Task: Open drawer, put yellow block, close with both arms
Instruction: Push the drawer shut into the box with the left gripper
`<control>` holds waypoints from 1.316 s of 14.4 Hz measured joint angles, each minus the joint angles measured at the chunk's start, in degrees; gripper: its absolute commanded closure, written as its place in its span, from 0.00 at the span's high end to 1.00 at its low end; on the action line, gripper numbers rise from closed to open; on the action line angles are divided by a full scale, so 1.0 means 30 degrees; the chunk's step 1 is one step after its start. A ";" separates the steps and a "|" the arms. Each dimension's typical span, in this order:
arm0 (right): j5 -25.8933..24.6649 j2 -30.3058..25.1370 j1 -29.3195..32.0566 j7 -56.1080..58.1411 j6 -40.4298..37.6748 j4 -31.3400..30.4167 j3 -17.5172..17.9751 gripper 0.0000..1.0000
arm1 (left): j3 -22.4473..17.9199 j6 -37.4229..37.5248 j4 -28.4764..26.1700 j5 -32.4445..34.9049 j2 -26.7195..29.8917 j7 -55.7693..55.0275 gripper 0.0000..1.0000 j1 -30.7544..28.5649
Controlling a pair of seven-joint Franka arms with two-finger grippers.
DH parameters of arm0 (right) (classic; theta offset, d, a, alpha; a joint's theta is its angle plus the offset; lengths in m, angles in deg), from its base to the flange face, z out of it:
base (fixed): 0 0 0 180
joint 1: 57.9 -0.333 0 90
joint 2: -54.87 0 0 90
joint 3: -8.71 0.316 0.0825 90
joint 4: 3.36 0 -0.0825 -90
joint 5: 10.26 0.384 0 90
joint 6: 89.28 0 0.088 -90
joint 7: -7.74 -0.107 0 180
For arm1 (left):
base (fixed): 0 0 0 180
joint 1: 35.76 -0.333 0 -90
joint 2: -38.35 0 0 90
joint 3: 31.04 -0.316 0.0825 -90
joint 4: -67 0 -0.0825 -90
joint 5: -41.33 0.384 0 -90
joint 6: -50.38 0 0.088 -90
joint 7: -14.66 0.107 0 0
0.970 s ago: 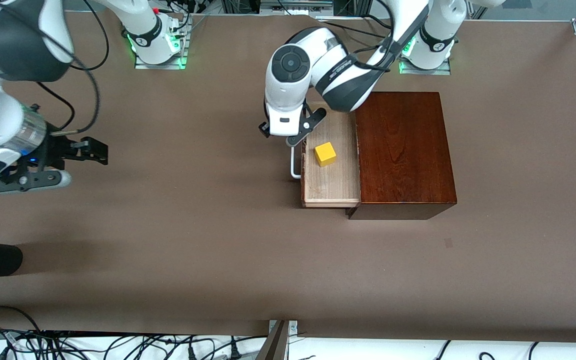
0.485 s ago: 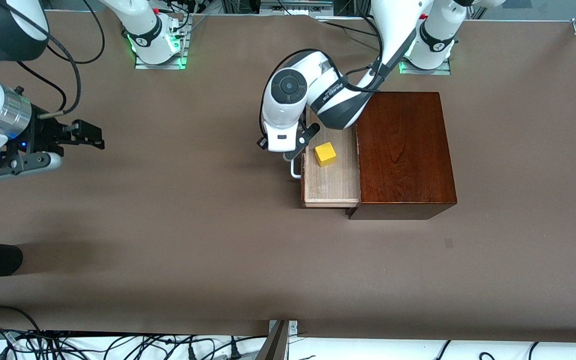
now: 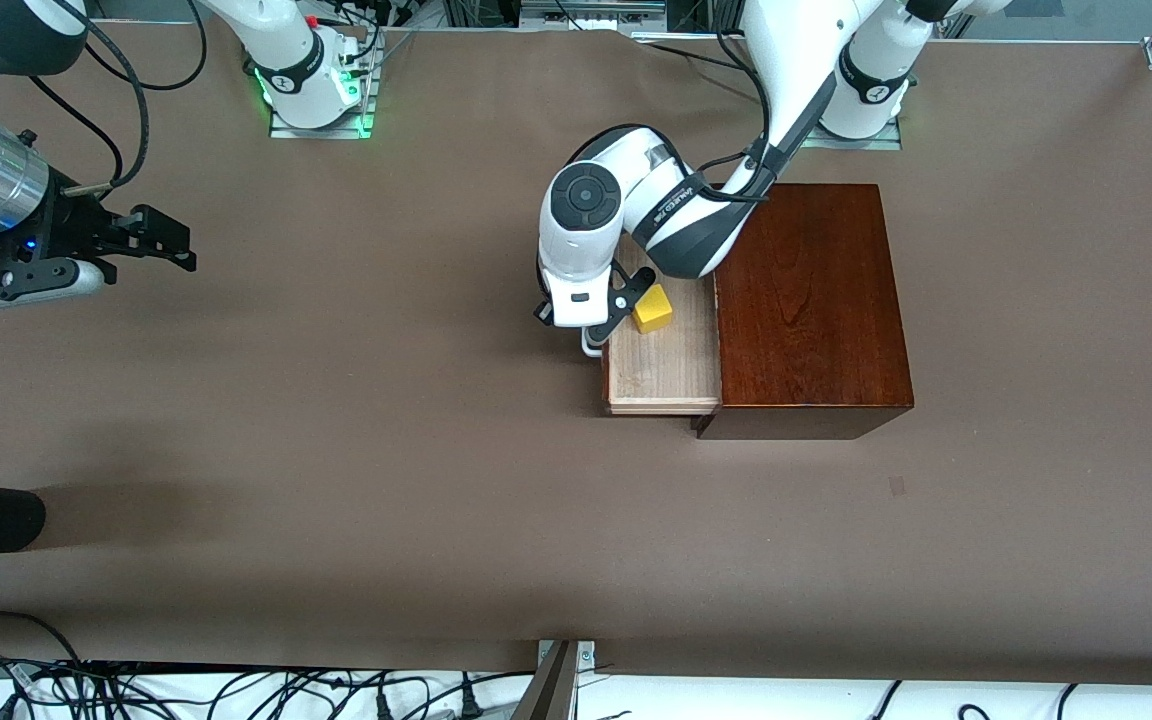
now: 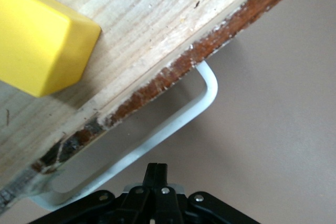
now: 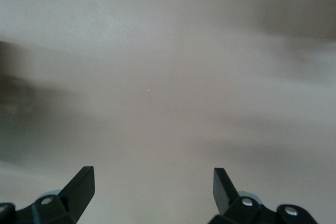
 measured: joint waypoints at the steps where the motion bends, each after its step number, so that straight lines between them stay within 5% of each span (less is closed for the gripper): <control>1: 0.0000 0.0019 -0.0035 0.0000 0.0086 -0.0093 0.0001 1.00 | -0.0010 0.0239 0.0001 0.0412 -0.0001 -0.0019 0.00 0.0015; 13: -0.1079 -0.0118 -0.0325 -0.2509 -0.0095 0.0056 -0.0836 1.00 | -0.0188 0.2983 0.0621 0.2002 0.0043 0.1706 0.00 0.0013; 19: -0.1152 -0.0237 -0.0408 -0.2897 -0.0507 0.0536 -0.0835 1.00 | -0.0274 0.4576 -0.0472 0.2133 0.0967 0.3799 0.00 -0.1109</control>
